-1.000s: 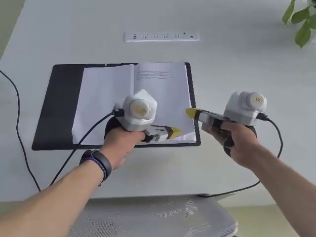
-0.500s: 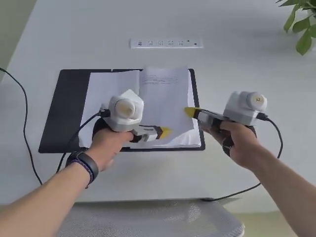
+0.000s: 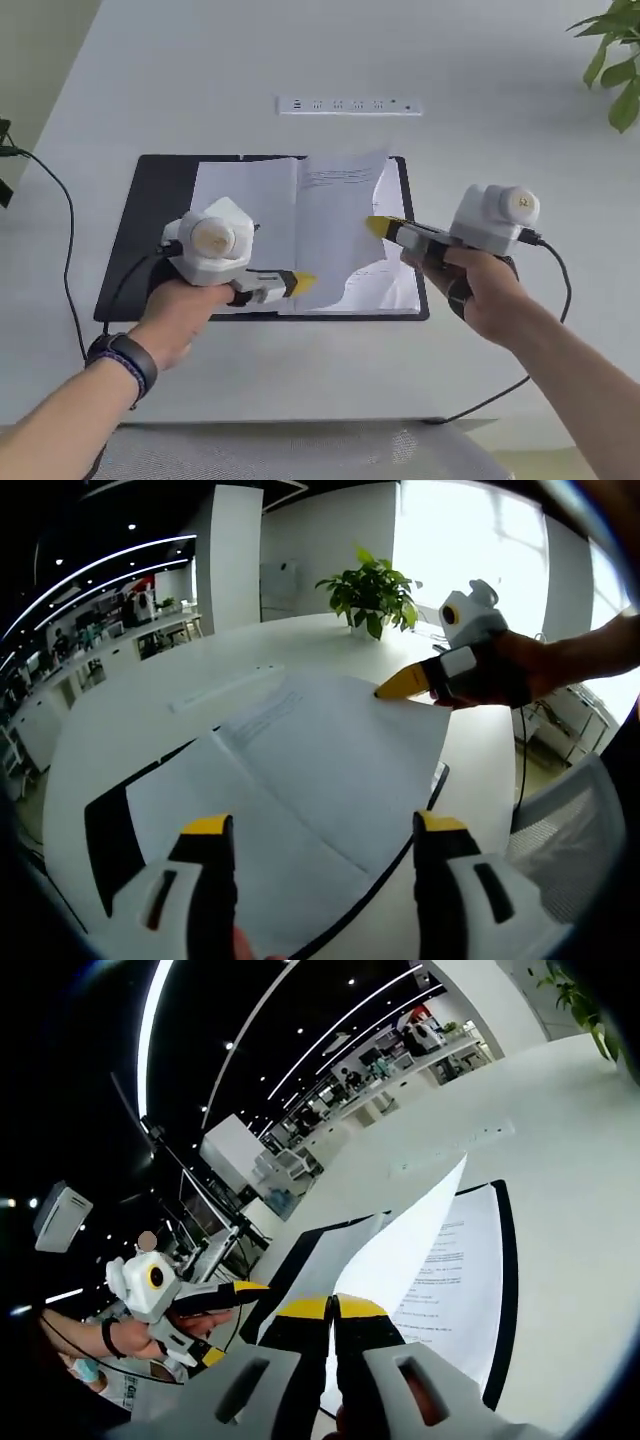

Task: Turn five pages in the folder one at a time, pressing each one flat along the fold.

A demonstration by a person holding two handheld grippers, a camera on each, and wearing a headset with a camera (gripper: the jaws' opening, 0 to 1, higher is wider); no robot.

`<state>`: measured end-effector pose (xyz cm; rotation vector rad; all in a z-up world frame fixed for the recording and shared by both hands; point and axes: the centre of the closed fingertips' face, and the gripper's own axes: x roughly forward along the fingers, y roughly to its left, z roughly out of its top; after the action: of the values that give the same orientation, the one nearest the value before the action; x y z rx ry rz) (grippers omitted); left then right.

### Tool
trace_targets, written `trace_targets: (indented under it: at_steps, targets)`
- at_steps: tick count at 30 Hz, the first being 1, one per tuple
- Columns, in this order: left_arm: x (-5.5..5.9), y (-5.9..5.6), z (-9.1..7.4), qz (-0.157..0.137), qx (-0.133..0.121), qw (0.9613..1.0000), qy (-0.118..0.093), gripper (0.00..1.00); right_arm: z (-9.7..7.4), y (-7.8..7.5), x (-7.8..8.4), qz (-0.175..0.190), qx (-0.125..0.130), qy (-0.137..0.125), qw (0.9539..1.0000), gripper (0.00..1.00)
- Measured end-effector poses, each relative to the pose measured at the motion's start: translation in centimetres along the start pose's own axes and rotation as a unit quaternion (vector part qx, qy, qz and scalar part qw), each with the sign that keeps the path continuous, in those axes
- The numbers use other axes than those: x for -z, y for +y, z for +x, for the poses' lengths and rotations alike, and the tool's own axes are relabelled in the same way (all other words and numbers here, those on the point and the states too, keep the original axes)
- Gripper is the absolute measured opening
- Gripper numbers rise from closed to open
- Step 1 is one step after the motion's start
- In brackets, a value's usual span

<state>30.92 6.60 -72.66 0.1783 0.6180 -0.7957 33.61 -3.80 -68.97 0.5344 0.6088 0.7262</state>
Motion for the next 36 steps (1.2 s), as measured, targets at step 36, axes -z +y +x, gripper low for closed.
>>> trace_targets:
  at_steps: [36]
  targets:
    - [3.9,6.4,-10.9,-0.038,-0.063,0.997,-0.025,0.76,12.1,13.9,3.9,-0.069,-0.144,0.081,0.9839,0.0]
